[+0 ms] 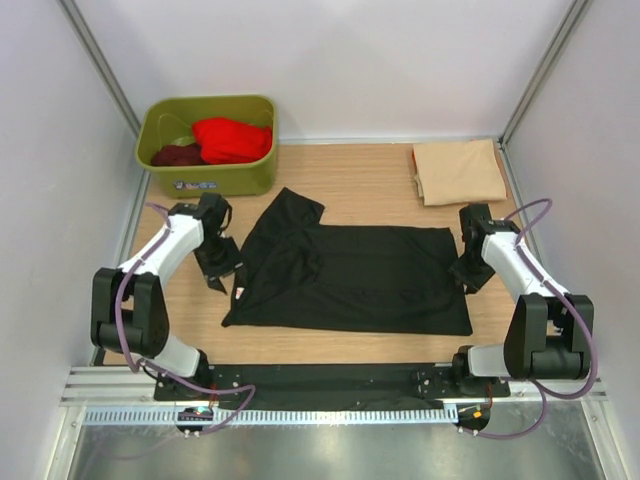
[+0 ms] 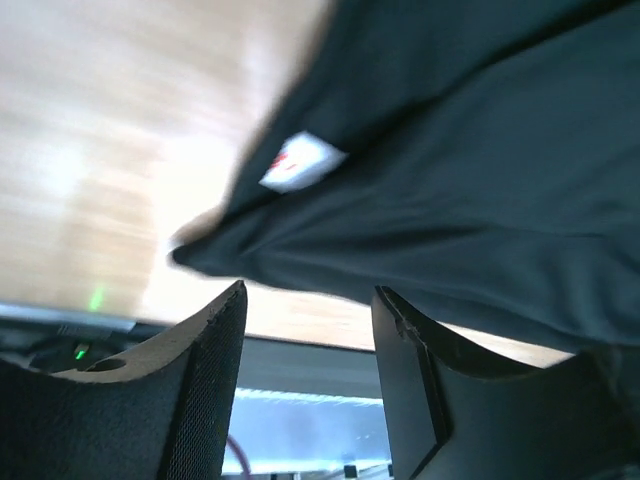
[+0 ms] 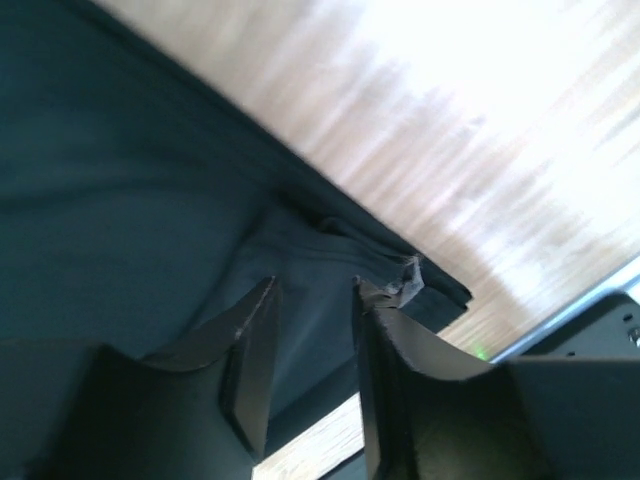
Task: Fold and stack the t-shirts
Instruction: Fold the tshirt
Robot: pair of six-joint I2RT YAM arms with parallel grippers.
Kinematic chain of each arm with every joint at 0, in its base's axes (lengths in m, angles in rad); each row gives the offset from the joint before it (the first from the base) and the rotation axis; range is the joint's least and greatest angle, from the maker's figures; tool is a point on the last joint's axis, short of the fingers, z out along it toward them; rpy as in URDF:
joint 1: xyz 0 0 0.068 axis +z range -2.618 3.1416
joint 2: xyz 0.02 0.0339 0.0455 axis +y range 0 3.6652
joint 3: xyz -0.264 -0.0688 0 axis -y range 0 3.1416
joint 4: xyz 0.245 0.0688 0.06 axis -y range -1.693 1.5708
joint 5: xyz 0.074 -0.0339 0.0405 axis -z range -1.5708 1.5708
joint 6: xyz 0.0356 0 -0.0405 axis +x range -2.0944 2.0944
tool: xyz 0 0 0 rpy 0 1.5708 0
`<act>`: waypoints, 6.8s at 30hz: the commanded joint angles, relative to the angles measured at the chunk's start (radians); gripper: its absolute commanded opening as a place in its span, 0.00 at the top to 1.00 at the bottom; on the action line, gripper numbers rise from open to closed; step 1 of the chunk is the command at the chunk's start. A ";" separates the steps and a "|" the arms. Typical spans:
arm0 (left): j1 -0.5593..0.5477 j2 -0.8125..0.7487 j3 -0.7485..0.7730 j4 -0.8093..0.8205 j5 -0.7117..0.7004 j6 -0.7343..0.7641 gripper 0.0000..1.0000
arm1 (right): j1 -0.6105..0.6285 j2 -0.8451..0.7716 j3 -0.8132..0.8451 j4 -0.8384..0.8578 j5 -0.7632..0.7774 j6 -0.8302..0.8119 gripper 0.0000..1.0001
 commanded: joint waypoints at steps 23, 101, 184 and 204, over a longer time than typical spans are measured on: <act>0.065 0.169 0.225 0.639 0.040 0.022 0.48 | -0.009 0.297 0.359 0.539 -0.705 -0.470 0.42; 0.267 -0.077 -0.055 0.539 0.197 -0.190 0.43 | 0.859 0.696 0.738 0.769 -0.232 -0.610 0.99; -0.263 0.394 0.419 0.072 -0.070 -0.098 0.54 | 0.092 0.696 0.824 0.010 -0.018 -0.087 0.58; -0.309 0.561 0.622 -0.056 -0.170 -0.084 0.60 | 0.092 0.683 0.795 0.052 -0.032 -0.101 0.59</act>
